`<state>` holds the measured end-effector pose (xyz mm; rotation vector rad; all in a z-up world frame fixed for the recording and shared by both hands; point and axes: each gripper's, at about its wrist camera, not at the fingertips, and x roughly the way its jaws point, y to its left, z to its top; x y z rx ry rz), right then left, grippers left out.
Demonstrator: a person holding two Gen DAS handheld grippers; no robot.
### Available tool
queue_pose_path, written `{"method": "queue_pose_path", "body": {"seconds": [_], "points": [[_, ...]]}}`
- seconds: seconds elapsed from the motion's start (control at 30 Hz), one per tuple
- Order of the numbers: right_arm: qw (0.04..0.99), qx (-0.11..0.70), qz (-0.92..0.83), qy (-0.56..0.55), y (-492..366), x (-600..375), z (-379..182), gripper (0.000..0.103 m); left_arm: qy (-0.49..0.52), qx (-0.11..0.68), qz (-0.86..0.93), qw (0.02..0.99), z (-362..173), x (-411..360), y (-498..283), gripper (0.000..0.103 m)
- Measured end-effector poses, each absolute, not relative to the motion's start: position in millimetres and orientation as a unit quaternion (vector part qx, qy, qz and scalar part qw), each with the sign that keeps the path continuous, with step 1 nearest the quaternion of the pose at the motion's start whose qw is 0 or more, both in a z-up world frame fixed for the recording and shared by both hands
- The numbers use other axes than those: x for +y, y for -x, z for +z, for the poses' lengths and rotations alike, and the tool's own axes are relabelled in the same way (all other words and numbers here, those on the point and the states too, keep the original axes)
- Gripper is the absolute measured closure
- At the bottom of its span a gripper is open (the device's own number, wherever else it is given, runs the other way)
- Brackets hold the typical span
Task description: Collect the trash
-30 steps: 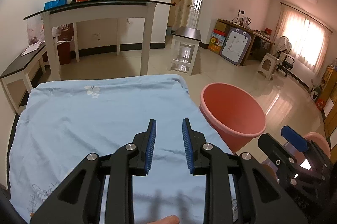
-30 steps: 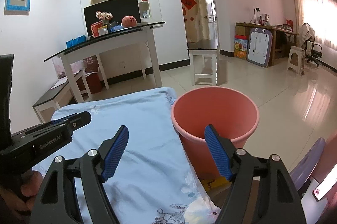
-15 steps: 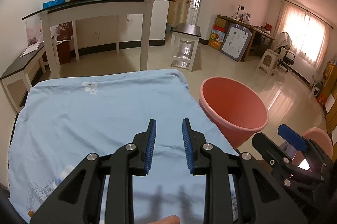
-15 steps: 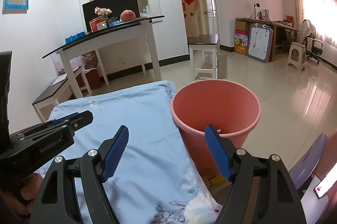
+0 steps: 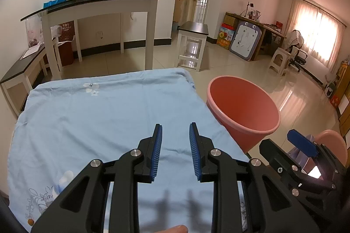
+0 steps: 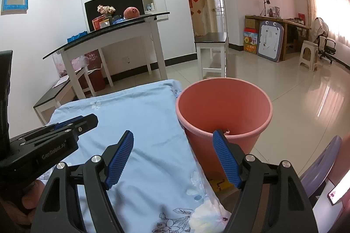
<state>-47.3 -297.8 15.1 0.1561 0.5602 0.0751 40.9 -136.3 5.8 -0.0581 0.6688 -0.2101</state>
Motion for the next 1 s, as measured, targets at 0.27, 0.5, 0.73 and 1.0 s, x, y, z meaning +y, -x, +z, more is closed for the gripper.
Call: {"method": "queue_pose_path", "body": {"seconds": [0.27, 0.5, 0.73, 1.0], "points": [[0.957, 0.276, 0.037, -0.077, 47.8, -297.2, 16.0, 0.029, 0.029, 0.328, -0.103, 0.939, 6.4, -136.7, -40.3, 0.077], [0.957, 0.276, 0.037, -0.078, 47.3, -297.3, 15.1, 0.029, 0.029, 0.328, -0.103, 0.939, 6.6, -137.0, -40.0, 0.077], [0.957, 0.276, 0.037, -0.078, 47.3, -297.4, 15.4, 0.029, 0.028, 0.327, -0.104, 0.939, 6.9, -139.5, -38.4, 0.077], [0.957, 0.276, 0.037, -0.078, 47.3, -297.6, 15.8, 0.029, 0.028, 0.328, -0.104, 0.939, 6.7, -140.2, -38.7, 0.077]]}}
